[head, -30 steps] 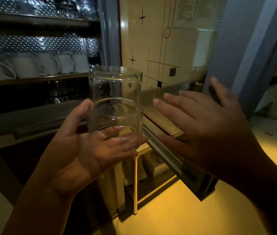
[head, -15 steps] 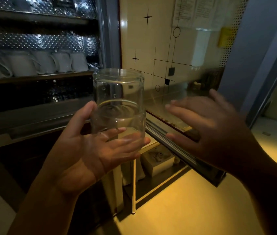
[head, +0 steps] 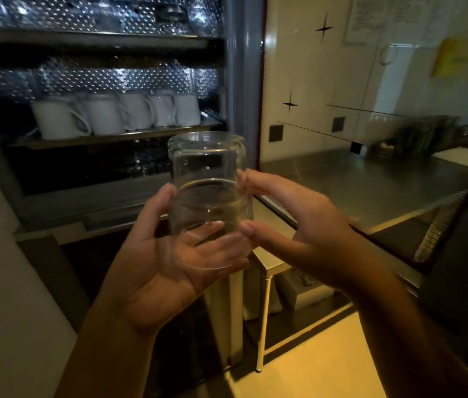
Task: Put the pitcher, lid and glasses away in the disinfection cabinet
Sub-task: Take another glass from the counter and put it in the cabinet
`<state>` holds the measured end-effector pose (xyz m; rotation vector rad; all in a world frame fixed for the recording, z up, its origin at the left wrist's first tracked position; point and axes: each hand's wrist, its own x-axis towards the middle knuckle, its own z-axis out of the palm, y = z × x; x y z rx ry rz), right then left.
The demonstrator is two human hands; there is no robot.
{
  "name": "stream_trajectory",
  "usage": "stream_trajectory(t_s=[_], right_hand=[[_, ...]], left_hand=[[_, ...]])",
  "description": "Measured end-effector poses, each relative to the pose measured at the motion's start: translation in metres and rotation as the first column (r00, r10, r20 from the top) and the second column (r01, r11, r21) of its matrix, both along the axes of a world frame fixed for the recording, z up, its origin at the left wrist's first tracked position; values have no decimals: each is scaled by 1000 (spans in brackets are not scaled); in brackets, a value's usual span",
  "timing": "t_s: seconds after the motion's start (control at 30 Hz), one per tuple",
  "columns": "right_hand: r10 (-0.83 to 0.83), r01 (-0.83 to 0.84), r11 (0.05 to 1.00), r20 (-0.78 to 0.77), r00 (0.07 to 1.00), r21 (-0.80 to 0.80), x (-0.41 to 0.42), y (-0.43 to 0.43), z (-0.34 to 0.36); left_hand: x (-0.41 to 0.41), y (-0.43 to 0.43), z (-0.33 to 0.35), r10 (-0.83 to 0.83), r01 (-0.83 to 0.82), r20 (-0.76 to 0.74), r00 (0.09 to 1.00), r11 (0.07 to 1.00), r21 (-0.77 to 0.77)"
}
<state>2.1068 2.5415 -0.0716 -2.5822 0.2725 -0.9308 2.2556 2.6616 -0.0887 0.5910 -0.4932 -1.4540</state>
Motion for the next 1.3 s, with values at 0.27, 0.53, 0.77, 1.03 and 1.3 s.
stream_trajectory(t_s=[0.27,0.53,0.77,1.03,1.3], right_hand=[[317,-331,855,103,943,398,63,-20,9],[431,-507,606,283,857,613,115,-31,27],[413,-538,548,353,840,640,147,-37,39],[420,-546,532,358,834,648,178,-50,41],[497,-607,492,370,785,624,228,-81,52]], left_hand=[[51,-2,10,-53,57,39,998,994,-97],[75,-7,35,113,-101,132,985,991,-93],[101,-21,56,74,-72,21,997,995,-65],[134,-36,57,96,-93,48,994,994,-62],[178,-61,65,101,-91,101,990,991,-98]])
